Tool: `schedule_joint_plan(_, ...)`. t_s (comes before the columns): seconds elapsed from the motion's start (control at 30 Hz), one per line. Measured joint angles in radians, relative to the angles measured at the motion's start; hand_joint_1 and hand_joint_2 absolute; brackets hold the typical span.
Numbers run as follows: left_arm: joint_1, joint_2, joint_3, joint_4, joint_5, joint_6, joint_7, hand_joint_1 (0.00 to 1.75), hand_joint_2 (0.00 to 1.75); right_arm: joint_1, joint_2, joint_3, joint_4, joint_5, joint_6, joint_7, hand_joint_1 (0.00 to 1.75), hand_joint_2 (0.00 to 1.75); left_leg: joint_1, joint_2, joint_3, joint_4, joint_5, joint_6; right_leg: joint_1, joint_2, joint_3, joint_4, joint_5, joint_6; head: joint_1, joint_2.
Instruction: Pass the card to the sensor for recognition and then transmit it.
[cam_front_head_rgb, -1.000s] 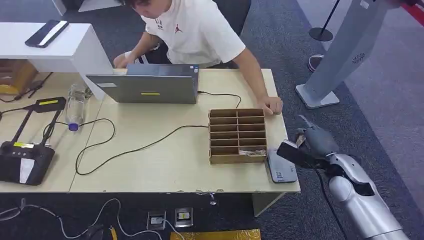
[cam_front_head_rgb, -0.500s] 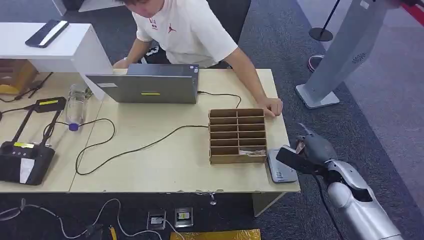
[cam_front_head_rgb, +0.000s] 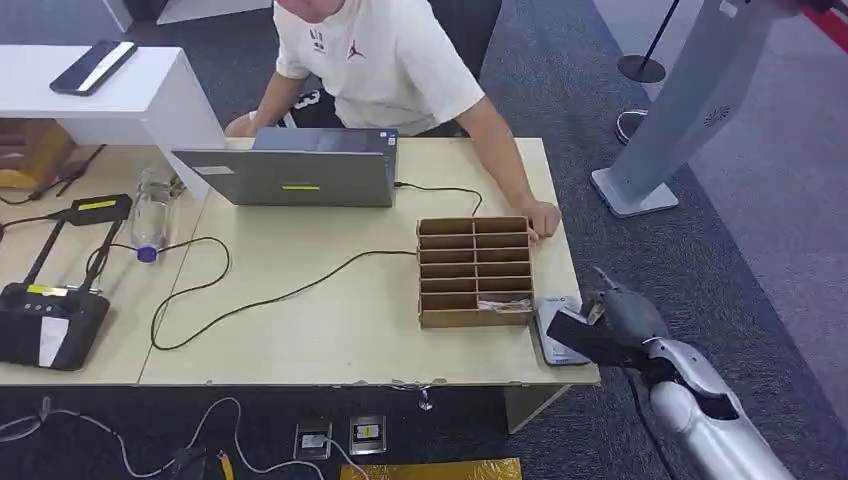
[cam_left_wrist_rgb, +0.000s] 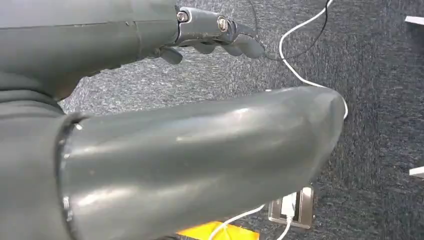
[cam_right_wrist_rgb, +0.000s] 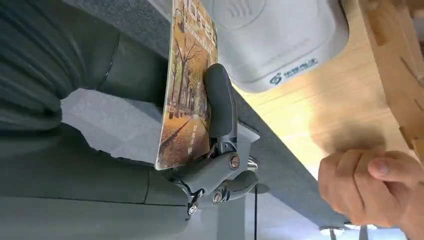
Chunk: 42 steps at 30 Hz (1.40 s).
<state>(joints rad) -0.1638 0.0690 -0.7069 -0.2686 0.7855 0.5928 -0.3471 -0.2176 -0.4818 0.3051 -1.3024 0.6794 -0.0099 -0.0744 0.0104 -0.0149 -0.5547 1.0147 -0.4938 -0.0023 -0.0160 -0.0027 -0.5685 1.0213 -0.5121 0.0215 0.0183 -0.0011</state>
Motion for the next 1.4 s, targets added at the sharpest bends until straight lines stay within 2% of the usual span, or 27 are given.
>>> schedule_joint_plan(0.93,0.000,0.000,-0.015,-0.025,-0.011,0.009,-0.007,0.00,0.00,-0.013,0.016,0.019,0.000,0.006,0.013,0.002,1.75,1.75,0.000,0.001,0.001,0.000,0.000,0.000,0.000,0.001,0.001,0.000,0.000,0.000,0.000,0.000)
schedule_joint_plan(1.4,0.001,0.000,-0.015,-0.032,-0.024,0.008,-0.008,0.00,0.00,-0.058,0.016,0.015,0.026,0.046,-0.021,-0.015,1.75,1.75,0.000,0.001,0.000,0.000,0.000,0.000,0.000,0.000,0.001,0.000,0.000,0.000,0.000,0.000)
